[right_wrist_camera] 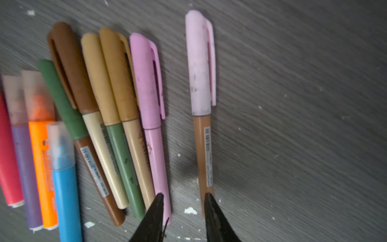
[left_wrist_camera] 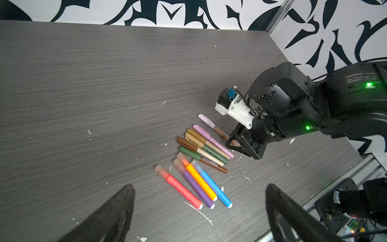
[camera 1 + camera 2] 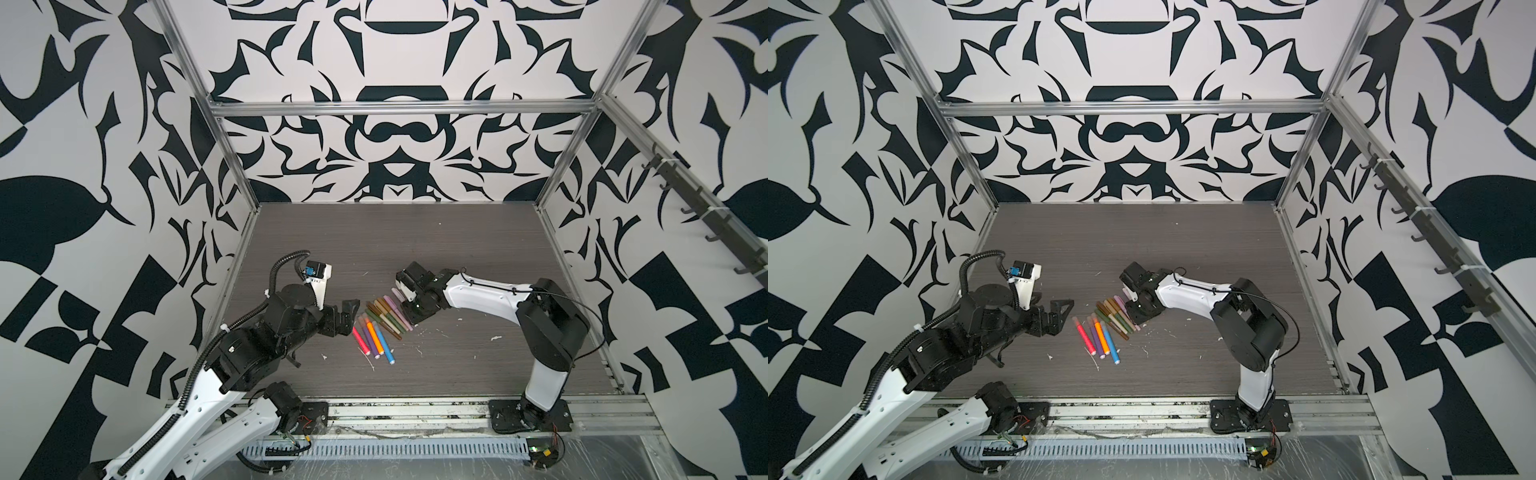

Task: Open the pen caps
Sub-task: 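Reach the right gripper to the lilac-capped brown pen while the left arm advances, then grasp the brown pen body with the right gripper and lift it upright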

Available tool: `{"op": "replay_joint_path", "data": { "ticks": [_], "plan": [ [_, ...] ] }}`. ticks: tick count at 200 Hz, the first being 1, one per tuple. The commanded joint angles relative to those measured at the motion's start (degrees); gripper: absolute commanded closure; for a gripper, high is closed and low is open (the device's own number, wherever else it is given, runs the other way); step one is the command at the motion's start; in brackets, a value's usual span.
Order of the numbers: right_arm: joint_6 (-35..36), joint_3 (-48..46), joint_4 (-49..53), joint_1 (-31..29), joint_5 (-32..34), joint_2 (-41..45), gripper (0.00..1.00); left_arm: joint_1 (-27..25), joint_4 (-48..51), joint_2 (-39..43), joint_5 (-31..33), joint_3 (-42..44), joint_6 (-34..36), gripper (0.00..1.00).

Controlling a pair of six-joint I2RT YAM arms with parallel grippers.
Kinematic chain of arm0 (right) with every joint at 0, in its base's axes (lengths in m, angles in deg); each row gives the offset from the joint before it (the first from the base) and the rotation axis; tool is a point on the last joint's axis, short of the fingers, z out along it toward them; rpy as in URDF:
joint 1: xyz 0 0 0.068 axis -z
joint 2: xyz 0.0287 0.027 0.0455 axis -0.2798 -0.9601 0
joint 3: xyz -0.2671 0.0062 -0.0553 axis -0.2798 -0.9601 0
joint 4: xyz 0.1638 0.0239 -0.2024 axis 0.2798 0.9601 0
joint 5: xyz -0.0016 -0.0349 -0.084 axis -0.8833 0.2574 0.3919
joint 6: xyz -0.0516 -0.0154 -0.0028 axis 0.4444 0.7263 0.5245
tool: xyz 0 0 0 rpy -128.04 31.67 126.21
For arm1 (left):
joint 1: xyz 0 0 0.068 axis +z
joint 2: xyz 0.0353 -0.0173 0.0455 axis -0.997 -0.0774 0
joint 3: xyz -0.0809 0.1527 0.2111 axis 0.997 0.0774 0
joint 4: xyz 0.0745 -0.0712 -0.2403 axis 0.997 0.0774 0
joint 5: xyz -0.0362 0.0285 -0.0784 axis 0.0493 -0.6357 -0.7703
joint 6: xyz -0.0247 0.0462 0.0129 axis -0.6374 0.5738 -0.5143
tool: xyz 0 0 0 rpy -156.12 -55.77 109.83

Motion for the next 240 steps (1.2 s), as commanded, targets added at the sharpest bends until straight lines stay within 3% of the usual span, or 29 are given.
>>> {"op": "replay_joint_path", "data": {
  "ticks": [1, 32, 53, 85, 116, 139, 167, 203, 240],
  "plan": [
    [1.9, 1.8, 1.9, -0.1, 1.7, 0.2, 0.64, 0.1, 1.5, -0.2, 1.1, -0.2, 0.4, 0.02],
    [2.0, 2.3, 2.1, -0.1, 2.9, -1.3, 0.66, 0.1, 1.4, -0.6, 1.1, -0.1, 0.6, 0.02],
    [2.0, 2.2, 2.1, -0.1, 3.7, -2.0, 0.71, 0.1, 1.2, -1.1, 0.6, 0.0, 0.7, 0.07],
    [1.8, 0.0, 1.1, -0.1, 6.5, -1.3, 0.78, 0.2, 1.3, -1.7, 0.6, 0.1, 0.2, 0.06],
    [1.6, -3.1, -0.1, -0.1, 8.0, 2.2, 0.88, 0.2, 0.7, -2.3, -3.9, 0.5, -6.3, 0.04],
    [1.8, -5.5, -0.5, 0.4, 4.8, 7.9, 0.93, 0.2, -3.5, -4.6, -11.3, 1.8, -13.8, 0.06],
    [1.5, -8.2, 2.6, 0.9, 1.2, 18.1, 0.93, 0.2, -8.3, -9.9, -14.2, 2.6, -20.3, 0.05],
    [-1.6, -12.6, 7.0, 1.1, -4.3, 31.4, 0.95, 0.2, -17.8, -18.3, -19.1, 3.1, -23.0, 0.07],
    [-7.3, -18.1, 6.4, 1.0, -7.1, 39.0, 0.99, 0.2, -22.1, -26.5, -21.5, 0.6, -23.4, 0.10]
  ]
}}
